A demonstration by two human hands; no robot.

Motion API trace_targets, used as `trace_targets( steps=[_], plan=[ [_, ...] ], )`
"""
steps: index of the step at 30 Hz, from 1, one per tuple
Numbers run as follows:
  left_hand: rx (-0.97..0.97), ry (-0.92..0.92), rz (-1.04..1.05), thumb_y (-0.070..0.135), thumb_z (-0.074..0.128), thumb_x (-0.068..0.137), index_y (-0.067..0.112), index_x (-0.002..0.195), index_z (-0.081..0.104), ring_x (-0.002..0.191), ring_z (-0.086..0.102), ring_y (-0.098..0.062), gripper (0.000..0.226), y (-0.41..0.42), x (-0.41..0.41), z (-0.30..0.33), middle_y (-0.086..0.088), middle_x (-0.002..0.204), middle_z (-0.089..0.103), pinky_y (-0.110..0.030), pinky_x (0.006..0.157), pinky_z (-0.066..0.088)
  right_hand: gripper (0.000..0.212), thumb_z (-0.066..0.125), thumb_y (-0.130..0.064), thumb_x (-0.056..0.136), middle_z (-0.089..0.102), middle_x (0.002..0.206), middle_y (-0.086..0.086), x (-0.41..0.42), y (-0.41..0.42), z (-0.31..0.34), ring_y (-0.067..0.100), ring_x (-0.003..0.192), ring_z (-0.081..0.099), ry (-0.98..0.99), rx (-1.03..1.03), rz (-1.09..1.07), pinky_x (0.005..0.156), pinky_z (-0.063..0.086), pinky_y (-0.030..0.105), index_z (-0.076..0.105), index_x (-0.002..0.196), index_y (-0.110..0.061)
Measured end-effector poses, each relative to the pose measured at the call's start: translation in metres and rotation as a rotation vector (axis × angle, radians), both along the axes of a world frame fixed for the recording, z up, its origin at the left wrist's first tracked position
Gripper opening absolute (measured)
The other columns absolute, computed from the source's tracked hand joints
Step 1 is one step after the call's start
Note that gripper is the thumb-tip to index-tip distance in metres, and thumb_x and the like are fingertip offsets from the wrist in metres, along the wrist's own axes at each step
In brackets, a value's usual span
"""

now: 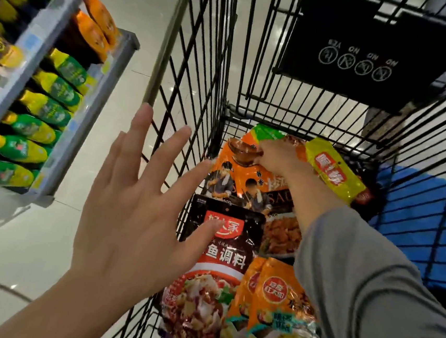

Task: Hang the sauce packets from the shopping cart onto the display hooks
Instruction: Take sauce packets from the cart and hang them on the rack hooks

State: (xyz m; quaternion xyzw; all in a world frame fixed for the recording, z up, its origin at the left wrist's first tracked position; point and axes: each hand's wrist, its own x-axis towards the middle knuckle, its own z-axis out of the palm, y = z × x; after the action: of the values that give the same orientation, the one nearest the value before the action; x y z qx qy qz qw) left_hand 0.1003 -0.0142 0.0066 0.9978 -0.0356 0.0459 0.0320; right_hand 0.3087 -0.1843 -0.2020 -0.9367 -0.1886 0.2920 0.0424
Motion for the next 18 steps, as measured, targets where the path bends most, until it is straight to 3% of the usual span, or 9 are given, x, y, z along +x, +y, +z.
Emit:
trace_targets(
  steps=[5,9,12,15,18],
  plan=[
    [0.009,0.015,0.003,0.060,0.058,0.076,0.021,0.122,0.063,0.143,0.012,-0.038,0.060,-0.001,0.000,0.000,-0.011,0.141,0.047,-0.058,0.107,0.027,0.016,0.061,-0.031,0.087,0.061,0.086,0.001,-0.027,0.007,0.016,0.020,0.085,0.055,-0.152,0.081,0.046,0.081,0.039,0.034,0.060,0.094,-0.017],
    [0.032,0.011,-0.012,0.064,0.052,0.079,0.021,0.123,0.062,0.143,0.011,-0.038,0.062,-0.002,-0.001,0.001,-0.011,0.140,0.048,-0.057,0.109,0.024,0.029,0.065,-0.024,0.084,0.062,0.096,0.004,-0.049,-0.001,0.017,0.024,0.091,0.059,-0.033,0.076,0.074,0.080,0.048,0.035,0.051,0.108,-0.017],
    [0.042,0.027,-0.007,0.064,0.049,0.079,0.021,0.122,0.063,0.143,0.010,-0.038,0.062,-0.002,-0.001,0.002,-0.011,0.141,0.047,-0.054,0.113,0.017,0.037,0.059,-0.022,0.089,0.063,0.101,0.008,-0.075,-0.016,0.008,0.028,0.094,0.061,-0.049,0.062,0.000,0.077,0.048,0.036,0.045,0.122,-0.014],
    [0.037,0.048,-0.001,0.064,0.047,0.078,0.022,0.123,0.061,0.143,0.008,-0.037,0.064,-0.002,-0.001,0.003,-0.011,0.143,0.045,-0.050,0.115,0.011,0.046,0.063,-0.035,0.086,0.060,0.116,0.009,-0.094,-0.031,0.004,0.029,0.106,0.057,-0.110,0.206,-0.181,0.087,0.045,0.039,0.046,0.124,-0.015],
    [0.042,0.064,-0.005,0.063,0.048,0.077,0.022,0.124,0.061,0.143,0.008,-0.037,0.064,-0.002,0.000,0.003,-0.011,0.143,0.044,-0.053,0.113,0.015,0.054,0.061,-0.055,0.079,0.051,0.125,0.010,-0.122,-0.027,0.002,0.029,0.118,0.048,-0.289,0.136,-0.084,0.100,0.039,0.047,0.054,0.115,-0.015]
  ],
)
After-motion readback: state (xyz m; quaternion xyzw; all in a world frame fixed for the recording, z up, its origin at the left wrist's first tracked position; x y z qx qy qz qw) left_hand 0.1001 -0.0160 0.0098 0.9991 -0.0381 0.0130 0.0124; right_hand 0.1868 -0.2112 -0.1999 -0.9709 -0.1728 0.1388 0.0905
